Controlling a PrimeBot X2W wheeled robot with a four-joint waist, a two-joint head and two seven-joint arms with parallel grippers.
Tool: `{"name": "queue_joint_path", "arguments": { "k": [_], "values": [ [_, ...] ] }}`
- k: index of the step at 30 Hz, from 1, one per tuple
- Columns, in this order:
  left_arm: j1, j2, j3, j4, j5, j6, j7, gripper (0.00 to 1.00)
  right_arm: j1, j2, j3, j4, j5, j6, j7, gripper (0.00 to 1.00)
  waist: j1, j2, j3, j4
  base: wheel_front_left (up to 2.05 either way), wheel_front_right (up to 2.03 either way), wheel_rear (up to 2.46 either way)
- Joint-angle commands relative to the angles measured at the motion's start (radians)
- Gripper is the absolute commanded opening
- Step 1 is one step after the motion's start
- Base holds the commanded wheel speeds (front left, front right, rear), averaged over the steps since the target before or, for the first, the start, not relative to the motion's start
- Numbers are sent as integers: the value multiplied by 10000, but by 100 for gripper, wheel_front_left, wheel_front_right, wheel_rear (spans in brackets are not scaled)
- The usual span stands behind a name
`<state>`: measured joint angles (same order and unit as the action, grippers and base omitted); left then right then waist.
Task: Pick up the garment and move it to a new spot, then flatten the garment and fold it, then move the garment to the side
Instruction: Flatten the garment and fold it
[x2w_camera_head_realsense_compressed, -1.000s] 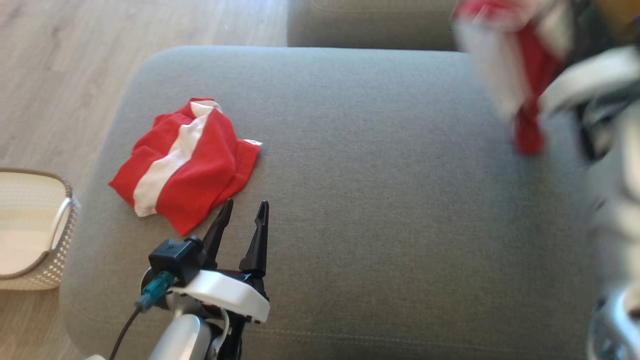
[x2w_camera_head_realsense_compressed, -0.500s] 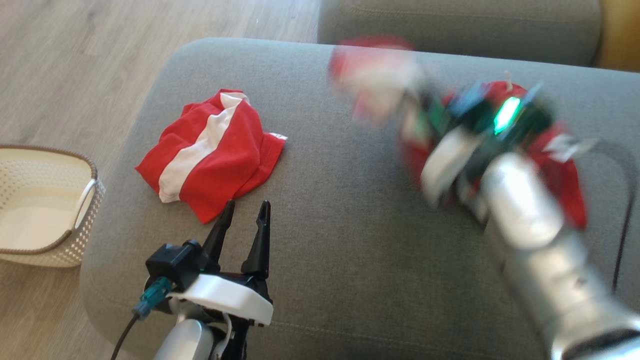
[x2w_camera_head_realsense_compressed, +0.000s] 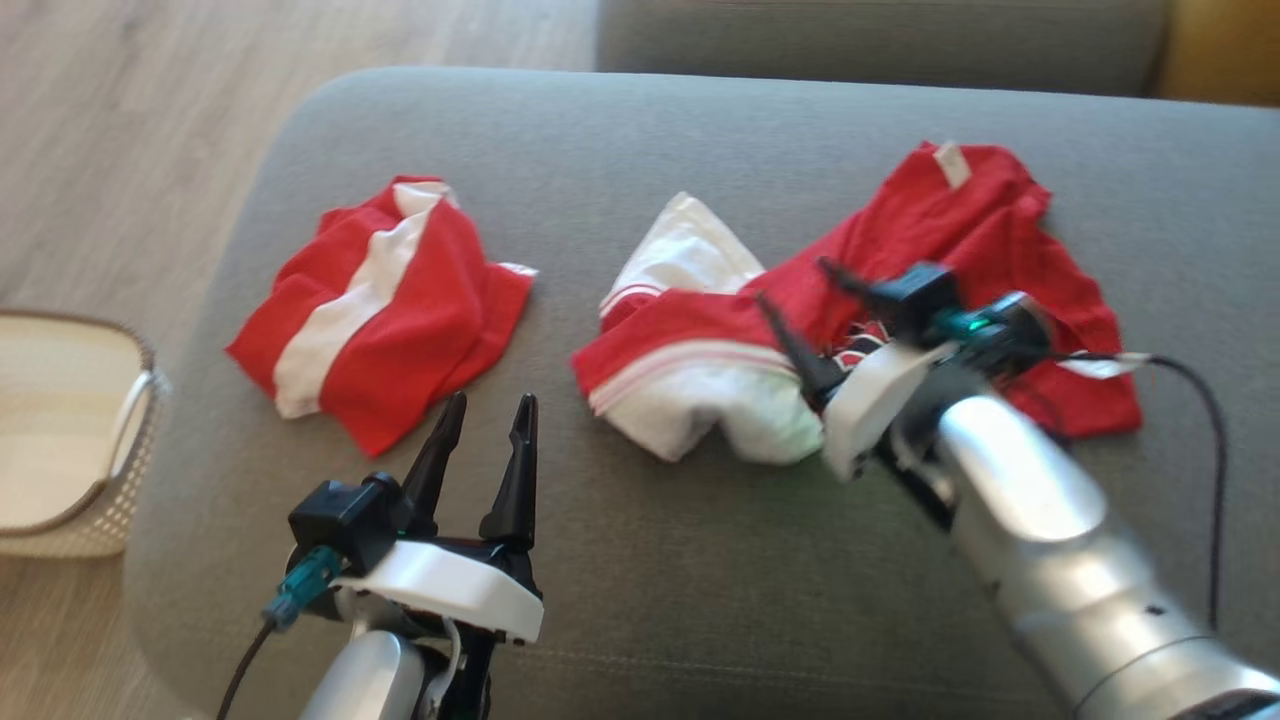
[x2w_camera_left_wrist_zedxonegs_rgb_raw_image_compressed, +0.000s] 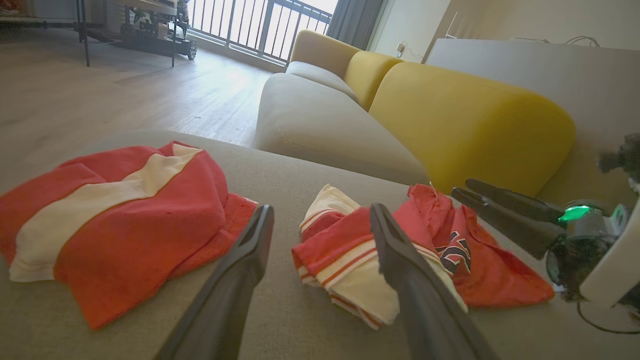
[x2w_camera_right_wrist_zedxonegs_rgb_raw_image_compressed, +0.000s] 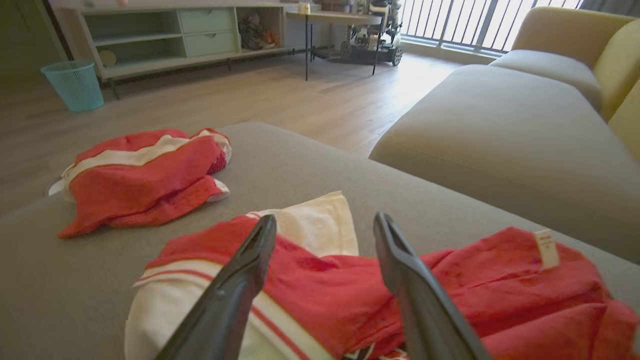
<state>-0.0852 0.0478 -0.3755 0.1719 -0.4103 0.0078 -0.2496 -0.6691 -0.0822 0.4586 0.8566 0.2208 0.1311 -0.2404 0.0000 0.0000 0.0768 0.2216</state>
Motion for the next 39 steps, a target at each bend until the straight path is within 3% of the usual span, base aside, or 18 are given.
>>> {"name": "queue_joint_path", "arguments": {
  "k": [1, 7, 14, 23, 28, 34, 39],
  "values": [
    [-345, 24, 348, -317, 44, -36, -122, 100, -174, -107, -222, -447, -37, -4, -139, 100, 0, 0, -26, -318, 0, 0, 0],
    [-354, 24, 384, -421, -10, -2, -122, 100, 878, -492, -2529, -2043, -750, -4, -203, 100, 0, 0, -136, -1080, 0, 0, 0],
    [-285, 24, 383, -311, -18, 16, -122, 100, 3356, 163, -4717, -4732, -1456, -4, -211, 100, 0, 0, -209, -1908, 0, 0, 0],
    [-166, 24, 370, 893, 235, 2, -122, 100, 4794, 315, -4487, -6107, -633, -4, -158, 100, 0, 0, -136, -2709, 0, 0, 0],
    [-382, 67, 329, 2394, 441, 404, 207, 100, 4898, 317, -4289, -6370, -532, -4, -108, 100, 0, 0, -80, -3088, 0, 0, 0],
    [-723, 59, 487, 3108, 305, 685, 216, 100, 4992, 318, -4306, -6462, -516, -4, -115, 100, 0, 0, 49, -3335, 0, 0, 0],
    [-1053, 50, 597, 3250, -16, 432, 72, 100, 5022, 318, -4197, -6492, -636, -4, -128, 100, 0, 0, 197, -3380, 0, 0, 0]
  ]
}}
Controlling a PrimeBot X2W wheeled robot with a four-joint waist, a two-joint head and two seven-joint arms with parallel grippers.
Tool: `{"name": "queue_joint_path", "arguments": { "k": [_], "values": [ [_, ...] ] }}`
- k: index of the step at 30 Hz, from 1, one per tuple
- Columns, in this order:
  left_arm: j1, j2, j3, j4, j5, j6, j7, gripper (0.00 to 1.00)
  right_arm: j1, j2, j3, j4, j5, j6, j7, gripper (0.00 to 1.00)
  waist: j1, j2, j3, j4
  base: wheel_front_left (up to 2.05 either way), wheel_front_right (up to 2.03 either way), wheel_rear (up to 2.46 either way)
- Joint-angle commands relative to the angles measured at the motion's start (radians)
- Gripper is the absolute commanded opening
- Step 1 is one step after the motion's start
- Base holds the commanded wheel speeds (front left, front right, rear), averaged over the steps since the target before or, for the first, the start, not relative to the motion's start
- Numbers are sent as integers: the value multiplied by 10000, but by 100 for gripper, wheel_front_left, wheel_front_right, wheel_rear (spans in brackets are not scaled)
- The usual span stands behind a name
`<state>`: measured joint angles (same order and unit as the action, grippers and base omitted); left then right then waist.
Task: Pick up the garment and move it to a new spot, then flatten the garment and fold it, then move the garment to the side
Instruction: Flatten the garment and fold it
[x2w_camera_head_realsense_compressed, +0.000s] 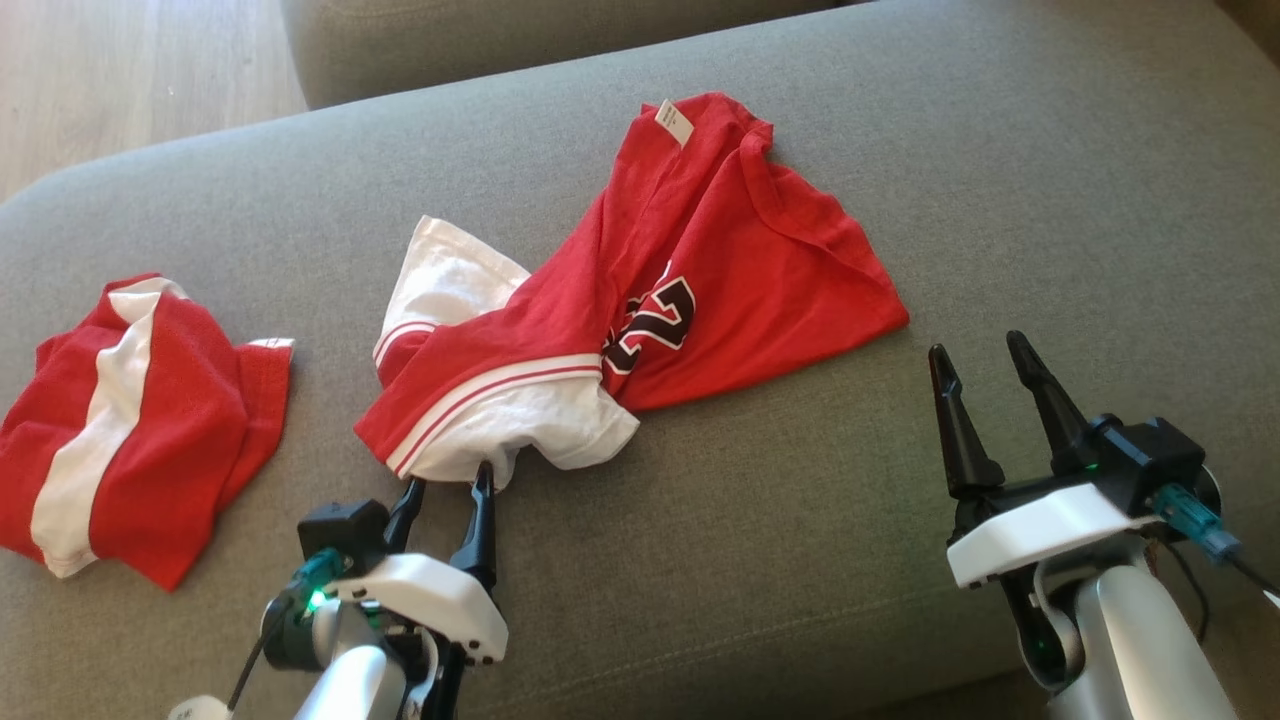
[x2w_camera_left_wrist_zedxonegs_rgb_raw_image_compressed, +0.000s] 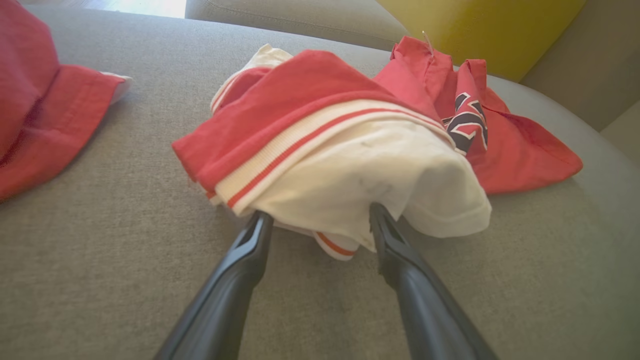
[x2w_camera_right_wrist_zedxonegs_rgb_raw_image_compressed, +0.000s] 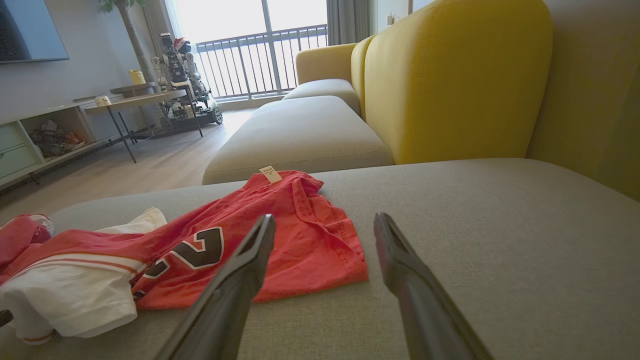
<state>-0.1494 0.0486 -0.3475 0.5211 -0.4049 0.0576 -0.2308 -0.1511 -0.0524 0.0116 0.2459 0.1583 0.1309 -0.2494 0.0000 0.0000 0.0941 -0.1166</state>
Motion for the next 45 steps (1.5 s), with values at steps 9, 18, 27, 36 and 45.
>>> {"name": "queue_joint_path", "arguments": {
  "k": [9, 18, 27, 36, 45],
  "values": [
    [-908, 81, 373, -305, 90, -525, -294, 12, -246, 21, 356, -338, -83, -2, -62, 100, 0, 0, 189, 52, 0, 0, 0],
    [-630, 100, 593, -2096, 602, -811, -308, 0, -315, 22, 467, -133, -30, -2, -89, 100, 0, 0, 157, 130, 0, 0, 0],
    [-1187, 250, 393, -3710, 356, -1390, 47, 0, -491, 22, 689, -56, 106, -2, -107, 100, 0, 0, 260, -212, 0, 0, 0],
    [-4640, 1177, 655, -4039, -601, -1802, 1674, 0, -1003, 22, 1232, -178, 416, -2, -120, 100, 0, 0, 944, -1106, 0, 0, 0],
    [-8554, 2780, 1928, -157, -312, -1705, 1157, 0, -1382, 22, 2007, -525, 1087, -2, -122, 100, 0, 0, 1737, -2312, 0, 0, 0]
  ]
}}
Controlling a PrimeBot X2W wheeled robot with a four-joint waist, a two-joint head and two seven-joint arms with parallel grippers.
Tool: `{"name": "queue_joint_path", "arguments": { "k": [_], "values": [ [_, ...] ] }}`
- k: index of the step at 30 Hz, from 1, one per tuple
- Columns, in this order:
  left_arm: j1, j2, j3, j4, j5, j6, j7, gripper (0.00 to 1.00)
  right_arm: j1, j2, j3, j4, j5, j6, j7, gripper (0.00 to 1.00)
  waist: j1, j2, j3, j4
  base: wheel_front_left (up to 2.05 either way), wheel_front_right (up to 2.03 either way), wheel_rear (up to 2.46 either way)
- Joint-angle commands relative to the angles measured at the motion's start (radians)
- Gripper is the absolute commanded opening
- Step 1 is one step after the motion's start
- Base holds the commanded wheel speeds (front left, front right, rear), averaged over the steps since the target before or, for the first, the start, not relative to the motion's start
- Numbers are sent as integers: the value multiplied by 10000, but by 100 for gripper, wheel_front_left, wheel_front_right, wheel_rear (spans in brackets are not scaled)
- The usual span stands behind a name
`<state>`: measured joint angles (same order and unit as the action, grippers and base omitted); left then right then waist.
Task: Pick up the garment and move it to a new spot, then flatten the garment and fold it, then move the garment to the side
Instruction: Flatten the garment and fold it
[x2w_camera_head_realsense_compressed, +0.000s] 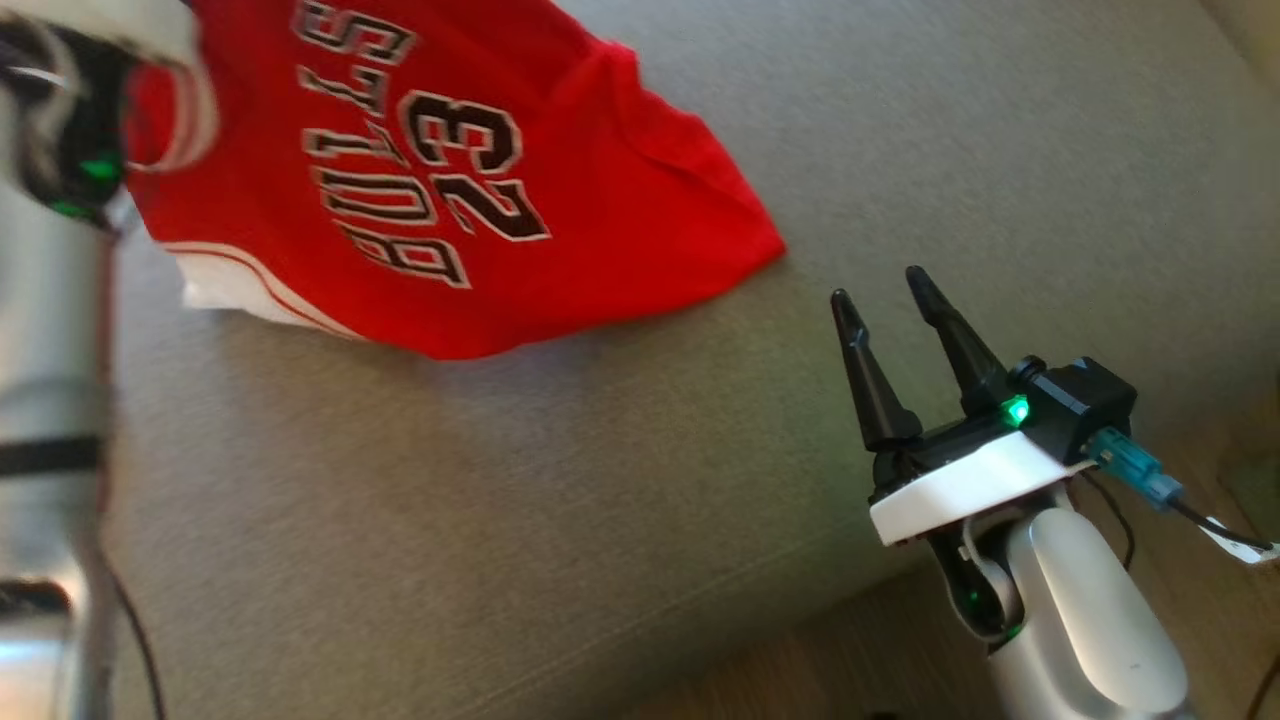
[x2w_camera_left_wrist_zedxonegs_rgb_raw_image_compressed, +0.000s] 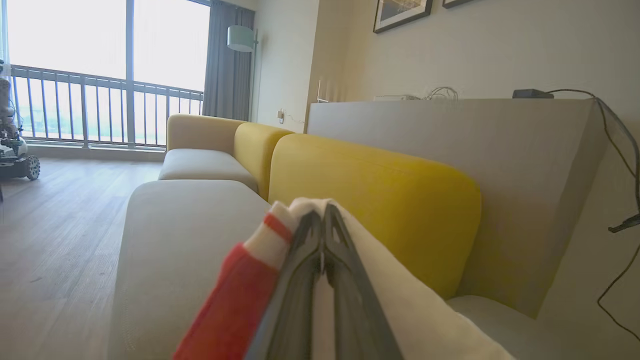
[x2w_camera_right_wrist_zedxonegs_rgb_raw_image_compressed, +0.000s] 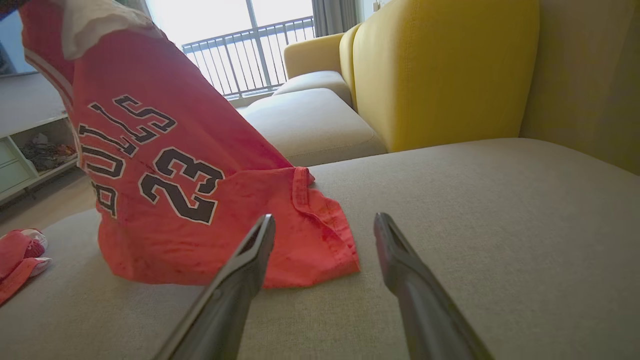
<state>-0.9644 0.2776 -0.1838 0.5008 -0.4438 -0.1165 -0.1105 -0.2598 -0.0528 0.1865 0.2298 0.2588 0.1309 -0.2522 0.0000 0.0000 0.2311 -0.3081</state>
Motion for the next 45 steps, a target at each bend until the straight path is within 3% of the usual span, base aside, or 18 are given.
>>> {"name": "queue_joint_path", "arguments": {
  "k": [1, 2, 3, 4, 7, 11, 20, 26, 31, 38, 45],
  "values": [
    [-615, 607, 286, 591, 167, 74, -43, 0, -305, 26, 324, -393, 140, -2, -94, 100, 0, 0, 437, -493, 0, 0, 0],
    [-796, 705, 252, 1074, 274, 93, -102, 18, -299, 26, 388, -422, 187, -2, -94, 100, 0, 0, 501, -578, 0, 0, 0],
    [-953, 775, 261, 1518, 368, 194, -222, 69, -292, 26, 450, -450, 227, -2, -94, 100, 0, 0, 571, -652, 0, 0, 0],
    [-1080, 809, 288, 1965, 423, 327, -298, 100, -290, 26, 504, -477, 262, -2, -94, 100, 0, 0, 644, -710, 0, 0, 0],
    [-1347, 853, 226, 3297, 489, 457, -129, 100, -298, 26, 582, -535, 336, -2, -94, 100, 0, 0, 783, -769, 0, 0, 0],
    [-1625, 908, -77, 4224, 705, 320, -392, 100, -289, 26, 655, -576, 468, -2, -94, 100, 0, 0, 829, -623, 0, 0, 0],
    [-1691, 572, -606, 4552, 768, -6, -1223, 100, -290, 26, 278, -458, 206, -2, -95, 100, 0, 0, 205, 490, 0, 0, 0],
    [-394, 269, -639, 3235, 344, -110, -1492, 100, -117, 26, -296, -588, -68, -2, -95, 100, 0, 0, -534, 1447, 0, 0, 0],
    [2073, -29, -172, 756, 86, -49, -1508, 100, 369, 26, -830, -883, -307, -2, -95, 100, 0, 0, -1092, 2205, 0, 0, 0],
    [6188, -1009, 460, -2490, 202, 450, -1510, 100, 1091, 26, -1116, -1140, -567, -2, -95, 100, 0, 0, -1577, 2885, 0, 0, 0],
    [8436, -1894, 962, -3687, 477, 422, -1511, 100, 1672, 26, -1166, -1218, -586, -2, -95, 100, 0, 0, -1865, 3274, 0, 0, 0]
  ]
}}
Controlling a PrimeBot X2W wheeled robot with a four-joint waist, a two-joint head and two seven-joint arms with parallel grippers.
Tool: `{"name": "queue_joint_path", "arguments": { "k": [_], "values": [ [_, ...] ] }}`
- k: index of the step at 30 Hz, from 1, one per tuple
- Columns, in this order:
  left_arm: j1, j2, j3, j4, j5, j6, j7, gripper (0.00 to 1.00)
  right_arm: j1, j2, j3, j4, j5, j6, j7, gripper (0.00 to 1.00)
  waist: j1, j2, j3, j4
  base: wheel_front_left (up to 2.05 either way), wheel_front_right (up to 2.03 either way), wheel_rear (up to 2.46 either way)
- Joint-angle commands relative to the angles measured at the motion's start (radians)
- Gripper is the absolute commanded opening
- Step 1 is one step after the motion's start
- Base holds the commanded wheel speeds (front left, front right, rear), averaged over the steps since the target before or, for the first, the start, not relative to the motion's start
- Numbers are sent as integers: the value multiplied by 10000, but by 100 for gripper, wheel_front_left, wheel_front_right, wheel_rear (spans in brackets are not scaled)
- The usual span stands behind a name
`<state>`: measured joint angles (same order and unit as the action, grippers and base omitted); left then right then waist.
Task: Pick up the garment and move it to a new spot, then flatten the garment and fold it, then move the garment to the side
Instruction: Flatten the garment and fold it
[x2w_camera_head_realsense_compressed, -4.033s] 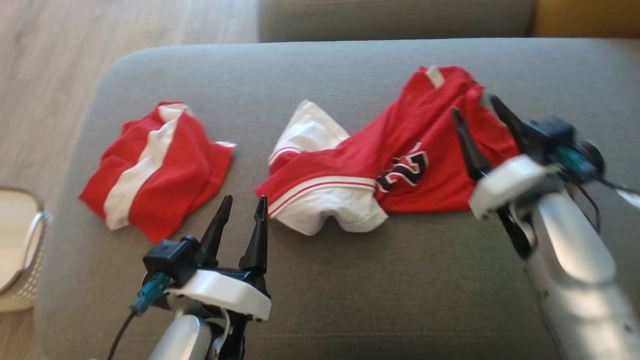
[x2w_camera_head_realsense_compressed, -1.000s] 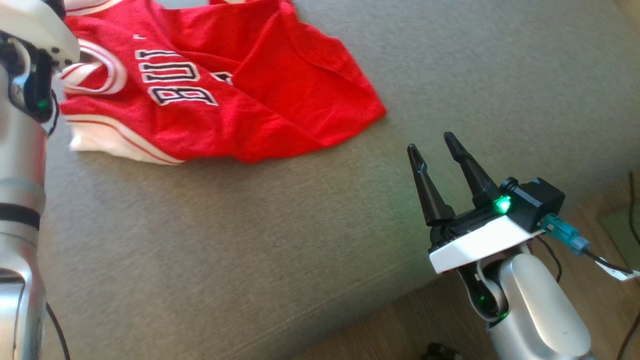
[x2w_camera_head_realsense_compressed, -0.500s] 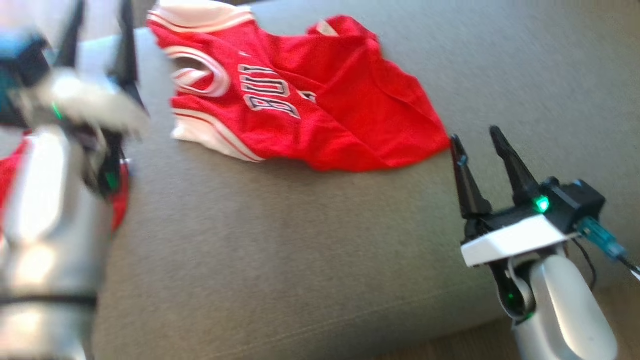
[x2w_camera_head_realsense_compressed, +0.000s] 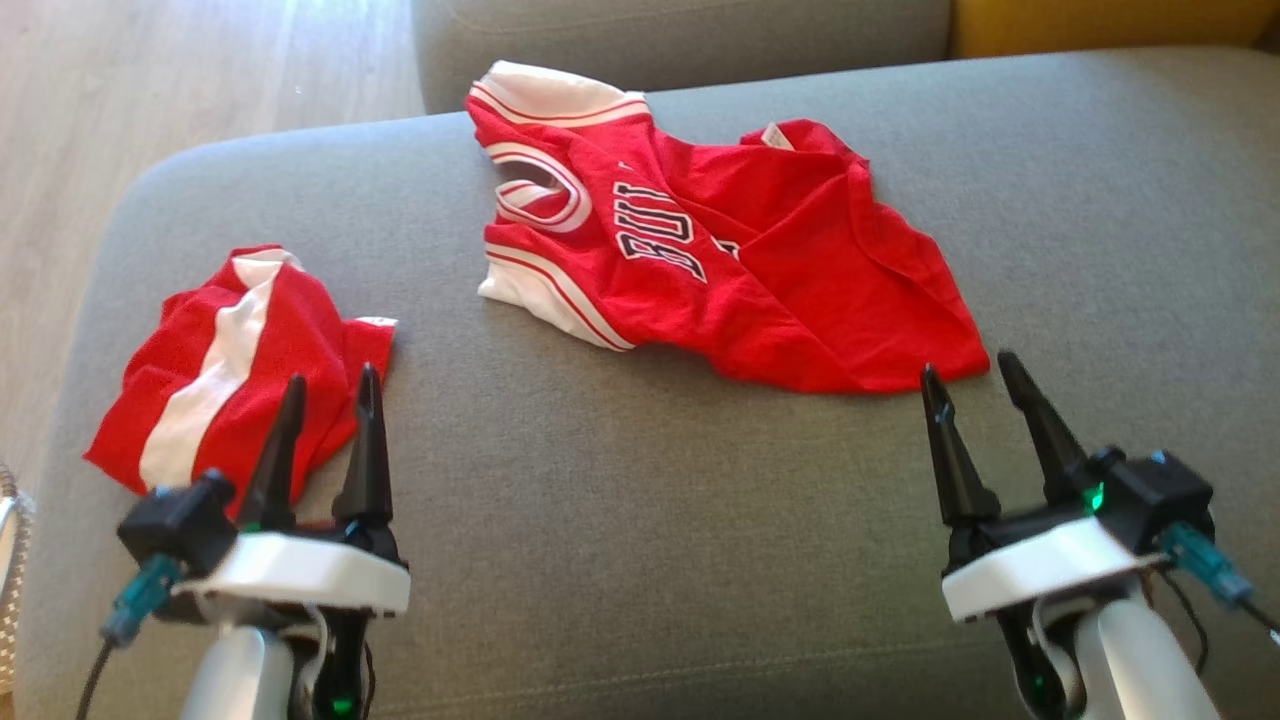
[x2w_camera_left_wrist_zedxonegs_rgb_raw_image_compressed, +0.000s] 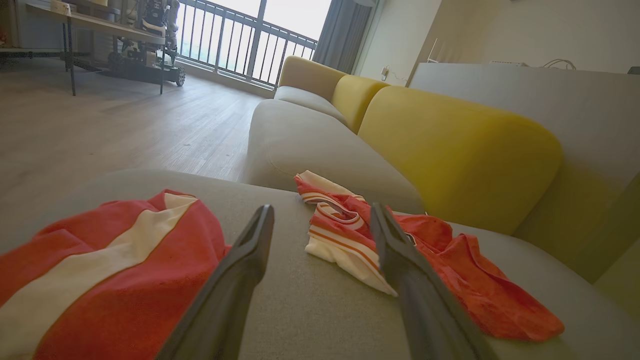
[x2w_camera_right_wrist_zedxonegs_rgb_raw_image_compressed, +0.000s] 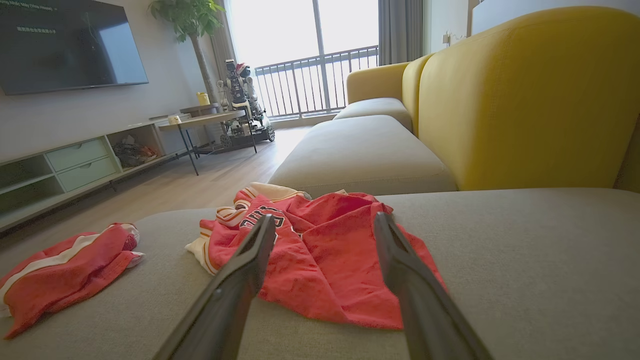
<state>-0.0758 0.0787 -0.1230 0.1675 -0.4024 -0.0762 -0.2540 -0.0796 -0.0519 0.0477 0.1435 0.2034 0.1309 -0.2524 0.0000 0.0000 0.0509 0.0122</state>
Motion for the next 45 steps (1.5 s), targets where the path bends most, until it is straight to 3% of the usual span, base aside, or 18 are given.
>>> {"name": "queue_joint_path", "arguments": {
  "k": [1, 12, 21, 32, 42, 43, 44, 45],
  "values": [
    [-285, 24, 383, -428, 133, 7, -77, 100, -77, 16, 219, -365, -25, -2, -93, 100, 0, 0, -77, 93, 0, 0, 0],
    [180, -273, -94, -581, 603, -77, -77, 100, -225, 16, 775, -215, -115, -2, -93, 100, 0, 0, -47, 407, 0, 0, 0],
    [-95, -282, -966, -659, 113, 100, -78, 100, -1831, 16, 1672, 1363, -1399, -2, 490, 100, 0, 0, 735, 1477, 0, 0, 0],
    [-394, -284, -1727, -614, -721, 285, -78, 100, -3932, -70, 998, 4647, -4253, -2, 635, 100, 0, 0, 1486, 3102, 0, 0, 0],
    [-555, -284, -1880, -630, -856, 326, -78, 100, -4896, -199, -342, 6054, -6408, -2, 319, 100, 0, 0, 1736, 3624, 0, 0, 0],
    [-564, -284, -1892, -625, -861, 335, -78, 100, -4948, -170, -483, 6181, -6487, -2, 293, 78, 0, 0, 1745, 3623, 0, 0, 0],
    [-572, -284, -1904, -618, -867, 345, -78, 100, -5002, -140, -550, 6290, -6555, -2, 243, 0, 0, 0, 1750, 3613, 0, 0, 0],
    [-578, -284, -1911, -612, -876, 356, -78, 100, -5051, -108, -587, 6375, -6562, -2, 178, 0, 0, 0, 1749, 3582, 0, 0, 0]
  ]
}}
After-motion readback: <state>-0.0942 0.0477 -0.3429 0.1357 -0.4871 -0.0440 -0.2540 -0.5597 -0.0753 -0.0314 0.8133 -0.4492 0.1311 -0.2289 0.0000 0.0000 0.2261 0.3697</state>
